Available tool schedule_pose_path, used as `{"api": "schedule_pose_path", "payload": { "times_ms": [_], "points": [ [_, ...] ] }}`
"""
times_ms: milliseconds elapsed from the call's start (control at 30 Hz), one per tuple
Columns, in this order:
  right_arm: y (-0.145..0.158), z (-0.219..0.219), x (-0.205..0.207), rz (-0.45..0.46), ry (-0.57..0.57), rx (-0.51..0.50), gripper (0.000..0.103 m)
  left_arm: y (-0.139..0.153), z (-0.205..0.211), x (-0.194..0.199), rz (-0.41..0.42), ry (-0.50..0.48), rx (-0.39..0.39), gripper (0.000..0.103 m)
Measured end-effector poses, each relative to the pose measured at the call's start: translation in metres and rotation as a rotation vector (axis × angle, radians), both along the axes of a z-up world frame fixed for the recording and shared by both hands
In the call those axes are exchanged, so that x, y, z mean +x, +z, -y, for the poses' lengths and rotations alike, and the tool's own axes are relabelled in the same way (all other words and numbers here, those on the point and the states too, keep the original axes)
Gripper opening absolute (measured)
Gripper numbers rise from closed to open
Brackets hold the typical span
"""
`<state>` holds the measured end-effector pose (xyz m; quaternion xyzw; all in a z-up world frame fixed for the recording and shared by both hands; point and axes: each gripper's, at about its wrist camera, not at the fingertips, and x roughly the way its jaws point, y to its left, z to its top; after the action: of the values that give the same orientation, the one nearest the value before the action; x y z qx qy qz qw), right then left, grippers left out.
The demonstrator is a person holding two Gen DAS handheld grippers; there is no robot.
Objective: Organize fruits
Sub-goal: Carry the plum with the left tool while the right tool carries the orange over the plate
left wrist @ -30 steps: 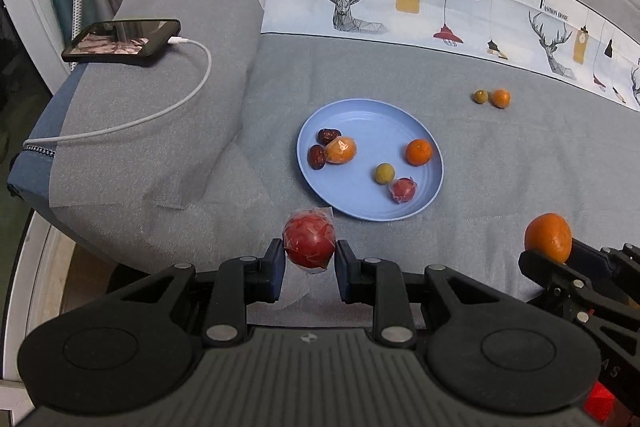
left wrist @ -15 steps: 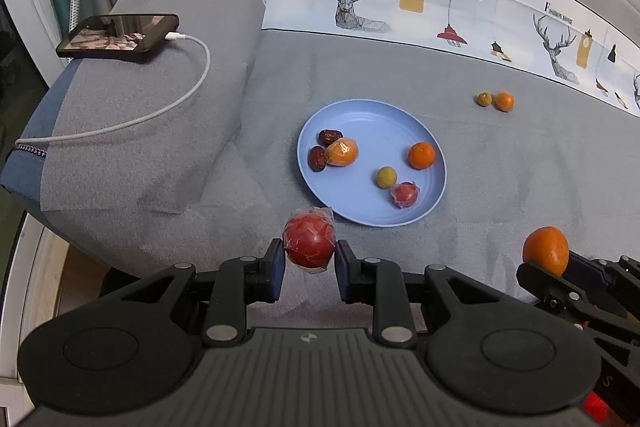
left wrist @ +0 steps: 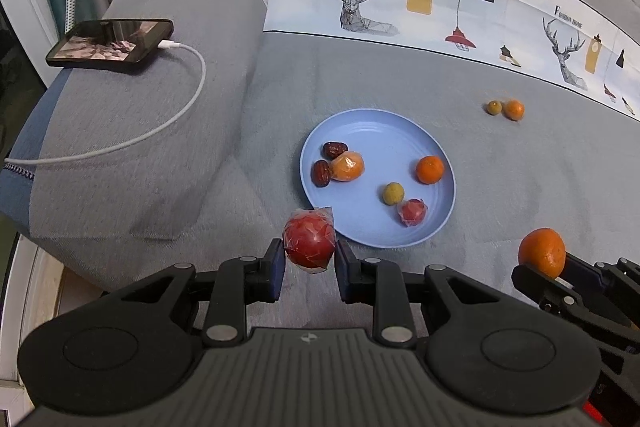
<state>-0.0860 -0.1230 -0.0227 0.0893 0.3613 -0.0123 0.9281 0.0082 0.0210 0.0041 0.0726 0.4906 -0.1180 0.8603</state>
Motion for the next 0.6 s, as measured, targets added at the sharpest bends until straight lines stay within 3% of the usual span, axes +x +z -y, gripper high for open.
{"api": "schedule_pose_path", "payload": {
  "times_ms": [600],
  "points": [
    [-0.025, 0.003, 0.059, -0.053, 0.015, 0.014, 0.036, -0.02, 0.024, 0.064, -0.031, -0.006, 0.003, 0.029]
  ]
}}
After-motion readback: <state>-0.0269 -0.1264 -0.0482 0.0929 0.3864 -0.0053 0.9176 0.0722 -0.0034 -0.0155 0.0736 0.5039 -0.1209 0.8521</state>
